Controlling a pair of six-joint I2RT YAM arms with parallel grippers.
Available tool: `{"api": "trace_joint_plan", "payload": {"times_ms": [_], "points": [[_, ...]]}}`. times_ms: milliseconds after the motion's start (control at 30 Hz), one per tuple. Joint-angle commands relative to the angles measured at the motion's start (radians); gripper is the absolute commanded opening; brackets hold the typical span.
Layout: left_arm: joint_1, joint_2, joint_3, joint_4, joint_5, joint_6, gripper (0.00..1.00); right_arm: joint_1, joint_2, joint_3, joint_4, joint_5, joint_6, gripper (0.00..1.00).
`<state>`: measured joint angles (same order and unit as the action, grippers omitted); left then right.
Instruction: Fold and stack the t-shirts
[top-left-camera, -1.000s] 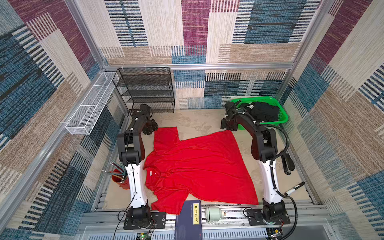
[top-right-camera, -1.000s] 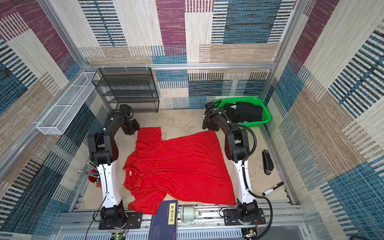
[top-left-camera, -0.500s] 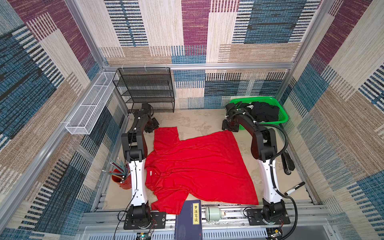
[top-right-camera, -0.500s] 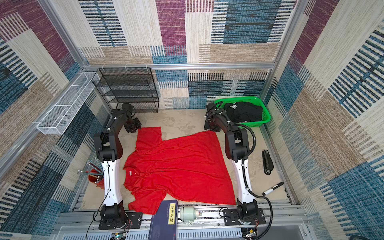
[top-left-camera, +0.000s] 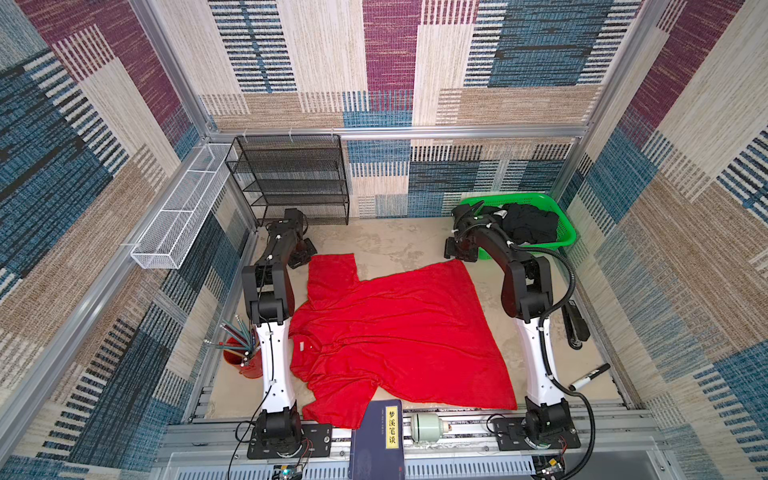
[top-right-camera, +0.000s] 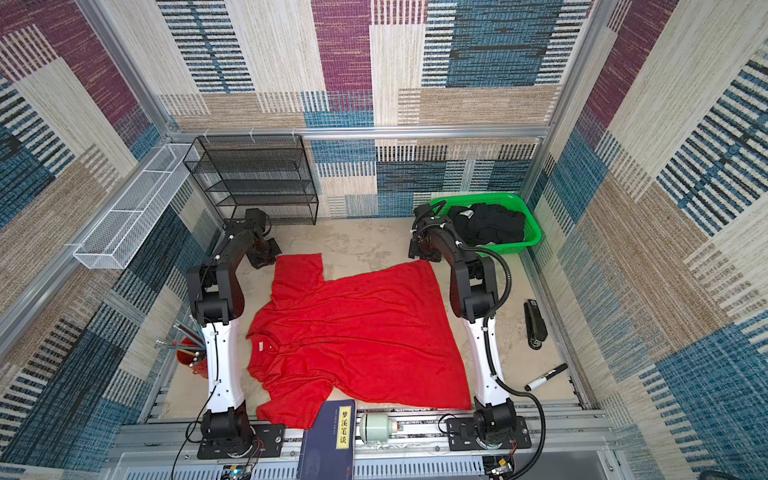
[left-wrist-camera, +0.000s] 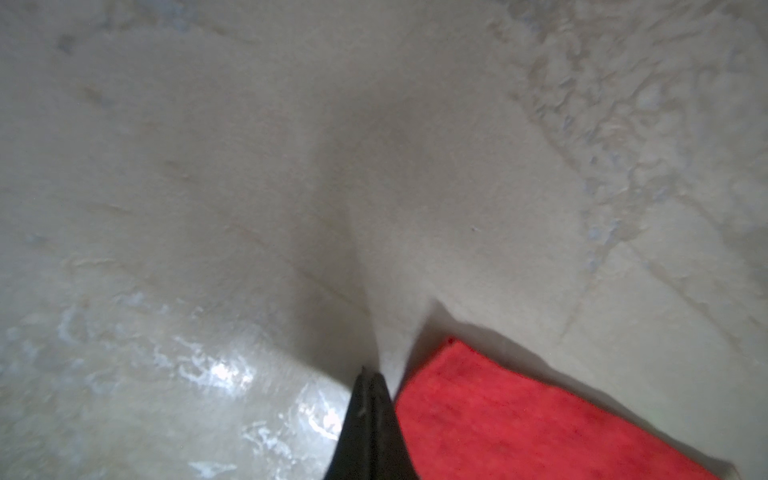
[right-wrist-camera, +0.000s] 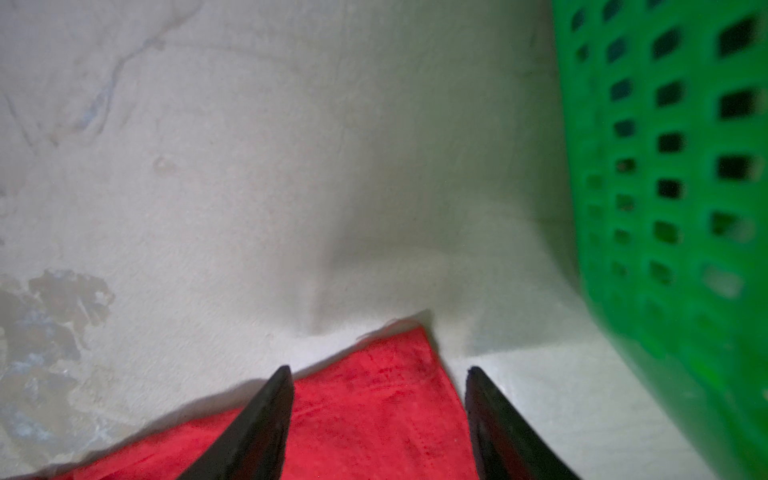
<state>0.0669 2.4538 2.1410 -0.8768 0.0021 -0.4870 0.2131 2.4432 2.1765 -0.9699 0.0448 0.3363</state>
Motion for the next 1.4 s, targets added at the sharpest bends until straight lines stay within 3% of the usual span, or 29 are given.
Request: {"api": "trace_joint_plan", "payload": {"times_ms": [0,167,300,500,667,733,867,967,1133,1300,1367], "points": [[-0.004,-0.049,-0.077,0.019,0.046,0.002,0.21,-0.008,0.008,0.017,0.007,0.013,0.014,0.67],[-0.006,-0.11,-0.151,0.123,0.025,-0.003,0.3,-0.008,0.009,0.014,0.009,0.0,0.012,0.67],[-0.008,-0.047,-0.048,0.063,0.046,0.034,0.34,-0.009,0.007,0.016,0.007,0.003,0.006,0.67],[-0.016,-0.027,-0.022,0.106,0.057,0.066,0.37,-0.012,0.007,0.014,0.001,-0.001,0.0,0.67],[-0.019,0.071,0.122,0.016,0.094,0.082,0.38,-0.015,0.002,0.009,-0.004,0.001,-0.006,0.67],[-0.027,0.114,0.194,-0.052,0.057,0.084,0.38,-0.018,-0.001,0.007,-0.006,0.002,-0.002,0.67],[-0.042,0.196,0.334,-0.238,-0.052,0.082,0.35,-0.021,-0.011,-0.007,-0.004,-0.006,0.003,0.68],[-0.051,0.224,0.356,-0.321,-0.103,0.106,0.29,-0.023,-0.012,-0.017,0.0,-0.012,0.005,0.68],[-0.065,0.197,0.257,-0.359,-0.169,0.157,0.15,-0.026,-0.024,-0.038,0.013,-0.024,0.007,0.68],[-0.062,0.091,0.056,-0.265,-0.158,0.154,0.0,-0.026,-0.043,-0.074,0.029,-0.036,0.012,0.67],[-0.059,0.056,0.01,-0.238,-0.148,0.144,0.0,-0.026,-0.054,-0.095,0.039,-0.036,0.015,0.68]]}}
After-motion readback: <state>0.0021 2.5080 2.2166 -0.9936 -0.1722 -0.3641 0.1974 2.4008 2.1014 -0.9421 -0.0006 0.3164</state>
